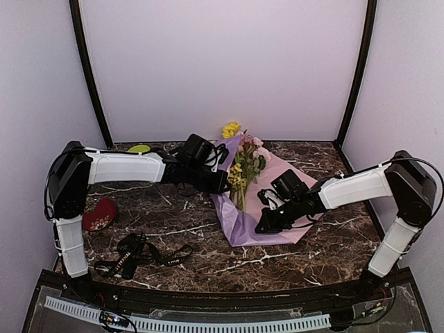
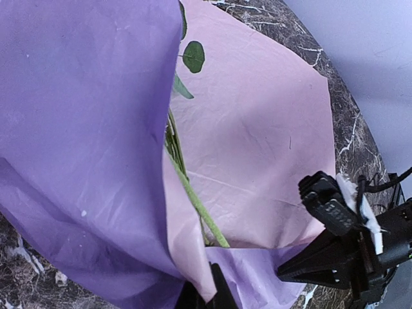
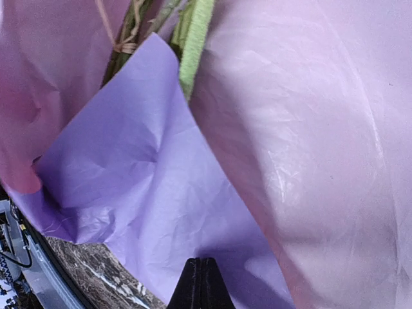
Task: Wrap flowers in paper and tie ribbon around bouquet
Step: Fold the one-fourth-folded wrapping paper at the center of the board.
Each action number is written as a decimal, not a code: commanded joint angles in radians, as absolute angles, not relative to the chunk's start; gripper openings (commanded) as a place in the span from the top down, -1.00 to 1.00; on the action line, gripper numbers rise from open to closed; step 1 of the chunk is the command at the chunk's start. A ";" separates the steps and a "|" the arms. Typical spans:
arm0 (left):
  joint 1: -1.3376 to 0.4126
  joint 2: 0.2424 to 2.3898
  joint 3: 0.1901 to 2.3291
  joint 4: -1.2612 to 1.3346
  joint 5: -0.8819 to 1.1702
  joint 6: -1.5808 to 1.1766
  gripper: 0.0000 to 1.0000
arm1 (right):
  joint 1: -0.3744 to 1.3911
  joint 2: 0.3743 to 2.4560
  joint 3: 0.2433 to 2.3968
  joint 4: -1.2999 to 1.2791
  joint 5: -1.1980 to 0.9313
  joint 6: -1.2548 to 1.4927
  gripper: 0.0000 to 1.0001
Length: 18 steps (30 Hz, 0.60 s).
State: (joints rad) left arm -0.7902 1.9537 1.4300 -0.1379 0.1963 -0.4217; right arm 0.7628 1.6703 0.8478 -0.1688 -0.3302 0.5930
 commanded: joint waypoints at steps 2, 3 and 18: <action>-0.816 1.991 1.496 -0.164 0.220 -0.411 1.00 | 0.754 1.735 0.838 -0.098 -0.337 0.592 1.00; -0.823 2.001 1.511 -0.166 0.222 -0.408 1.00 | 0.754 1.733 0.834 -0.094 -0.334 0.593 1.00; -0.848 2.122 1.628 -0.207 0.200 -0.381 1.00 | 0.746 1.561 0.835 -0.028 -0.331 0.630 0.98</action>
State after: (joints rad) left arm -0.8455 2.1193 1.6001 -0.1825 0.2085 -0.4011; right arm 0.7513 1.6382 0.8345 -0.1036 -0.3267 0.6010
